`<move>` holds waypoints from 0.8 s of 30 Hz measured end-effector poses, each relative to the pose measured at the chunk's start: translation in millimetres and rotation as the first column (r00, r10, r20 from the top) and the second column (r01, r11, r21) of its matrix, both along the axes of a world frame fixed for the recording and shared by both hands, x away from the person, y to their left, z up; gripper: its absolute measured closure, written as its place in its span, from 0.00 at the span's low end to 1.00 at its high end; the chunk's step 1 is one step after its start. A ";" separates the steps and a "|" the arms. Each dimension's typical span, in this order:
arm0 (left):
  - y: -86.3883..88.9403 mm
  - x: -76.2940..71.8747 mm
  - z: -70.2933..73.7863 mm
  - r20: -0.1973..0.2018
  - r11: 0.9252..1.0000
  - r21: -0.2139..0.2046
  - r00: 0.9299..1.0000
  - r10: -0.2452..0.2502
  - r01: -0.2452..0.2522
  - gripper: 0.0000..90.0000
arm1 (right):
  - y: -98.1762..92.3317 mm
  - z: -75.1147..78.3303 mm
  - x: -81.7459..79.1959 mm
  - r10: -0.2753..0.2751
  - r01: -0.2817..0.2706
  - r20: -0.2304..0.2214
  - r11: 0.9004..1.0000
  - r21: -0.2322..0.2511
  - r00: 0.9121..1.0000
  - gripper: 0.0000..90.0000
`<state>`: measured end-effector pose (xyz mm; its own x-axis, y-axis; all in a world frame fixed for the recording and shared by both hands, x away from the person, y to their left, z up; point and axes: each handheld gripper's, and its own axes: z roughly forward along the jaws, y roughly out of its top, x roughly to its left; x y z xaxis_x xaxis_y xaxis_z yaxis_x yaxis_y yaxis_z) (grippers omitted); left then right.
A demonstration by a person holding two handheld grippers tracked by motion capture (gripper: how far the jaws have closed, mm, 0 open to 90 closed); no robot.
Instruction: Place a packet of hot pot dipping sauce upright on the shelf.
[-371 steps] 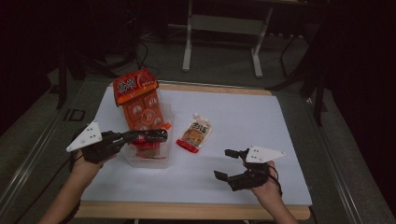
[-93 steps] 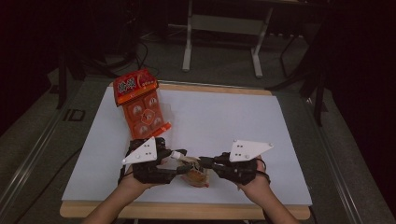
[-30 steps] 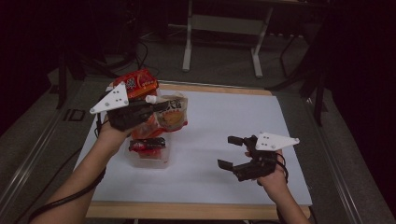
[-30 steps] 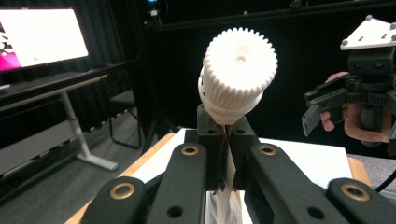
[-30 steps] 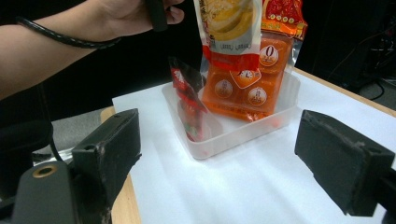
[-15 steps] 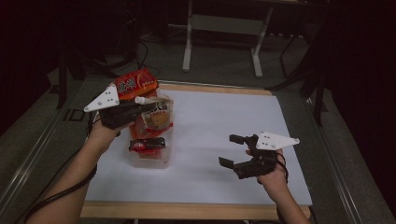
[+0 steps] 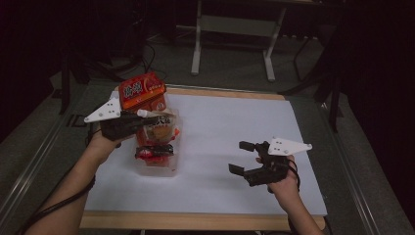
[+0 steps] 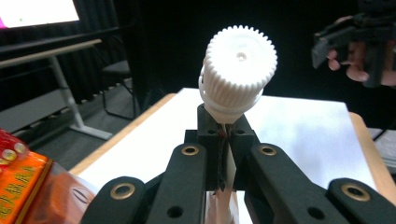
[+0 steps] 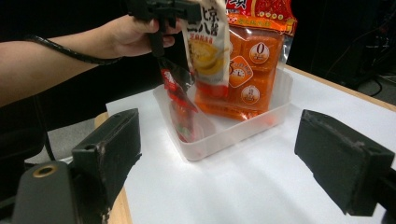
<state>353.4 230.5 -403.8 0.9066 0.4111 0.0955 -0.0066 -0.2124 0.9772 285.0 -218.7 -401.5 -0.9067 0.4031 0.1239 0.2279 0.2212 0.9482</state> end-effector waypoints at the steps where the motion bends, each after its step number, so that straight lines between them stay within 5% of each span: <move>1: -0.1 -0.4 -0.8 -0.003 1.000 -0.001 1.000 -0.012 0.012 0.98 | 0.1 -0.1 0.1 0.002 -0.002 -0.002 1.000 0.002 1.000 0.16; 9: -3.7 -5.8 -6.1 -0.028 0.995 0.039 0.995 -0.094 0.095 0.98 | -0.2 -1.1 0.5 0.003 -0.003 -0.014 1.000 0.007 1.000 0.16; 24: -11.8 -7.0 -17.7 -0.061 0.990 0.078 0.992 -0.113 0.118 0.98 | -0.6 -1.7 0.7 0.006 -0.006 -0.018 1.000 0.010 1.000 0.16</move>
